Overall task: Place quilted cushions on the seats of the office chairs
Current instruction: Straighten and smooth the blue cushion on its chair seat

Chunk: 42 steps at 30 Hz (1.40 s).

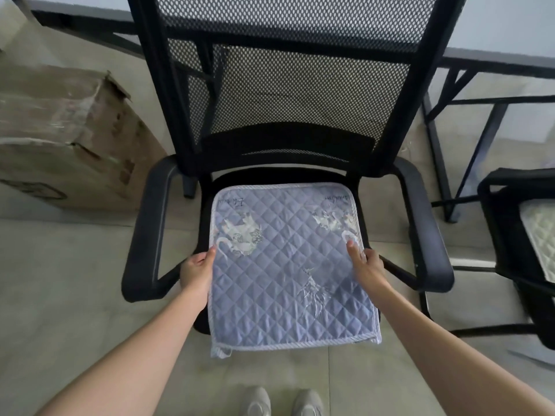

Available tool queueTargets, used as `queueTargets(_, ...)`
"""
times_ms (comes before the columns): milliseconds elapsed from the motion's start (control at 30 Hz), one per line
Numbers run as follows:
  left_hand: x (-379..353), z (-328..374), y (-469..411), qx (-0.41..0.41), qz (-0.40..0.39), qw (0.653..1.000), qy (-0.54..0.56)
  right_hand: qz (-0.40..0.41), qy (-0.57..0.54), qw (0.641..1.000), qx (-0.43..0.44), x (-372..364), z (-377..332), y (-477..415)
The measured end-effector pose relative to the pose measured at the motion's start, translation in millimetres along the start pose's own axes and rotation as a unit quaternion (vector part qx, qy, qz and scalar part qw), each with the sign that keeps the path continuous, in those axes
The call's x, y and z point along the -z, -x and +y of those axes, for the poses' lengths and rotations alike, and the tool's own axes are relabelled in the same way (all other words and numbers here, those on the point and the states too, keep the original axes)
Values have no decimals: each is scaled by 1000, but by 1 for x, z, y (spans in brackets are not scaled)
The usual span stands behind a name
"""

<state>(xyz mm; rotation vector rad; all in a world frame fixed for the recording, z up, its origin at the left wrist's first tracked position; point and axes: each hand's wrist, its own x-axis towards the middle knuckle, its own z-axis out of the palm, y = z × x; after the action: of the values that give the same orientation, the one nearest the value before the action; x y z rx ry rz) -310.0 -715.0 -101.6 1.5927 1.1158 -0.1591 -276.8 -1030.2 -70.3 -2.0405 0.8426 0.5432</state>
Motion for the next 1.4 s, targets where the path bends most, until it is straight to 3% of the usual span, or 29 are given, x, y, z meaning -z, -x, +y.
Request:
queueTargets(233, -3, -25, -11, 10, 36, 999, -32, 44, 27, 998, -19, -4, 26, -21)
queueTargets(400, -7, -29, -18, 14, 49, 999, -5, 58, -14, 998, -2, -9, 28, -24)
queueTargets(567, -9, -22, -19, 24, 66, 994, 79, 88, -147, 985, -26, -16, 22, -23)
queueTargets(967, -22, -19, -34, 5, 124, 987, 102, 101, -174, 979, -43, -23, 18, -34)
queueTargets(1067, -25, -18, -28, -35, 152, 986, 53, 145, -117, 983, -3, -22, 15, -35)
queueTargets(1167, -31, -9, -20, -153, 159, 974, -58, 176, 19, 974, 140, -22, 4, -32)
queueTargets(1267, -40, 9, -22, -260, 125, 946, -147, 124, 151, 941, 277, -27, -10, -38)
queueTargets(1400, -54, 32, -39, -350, 35, 901, -254, 47, 290, 893, 340, -36, -24, -63)
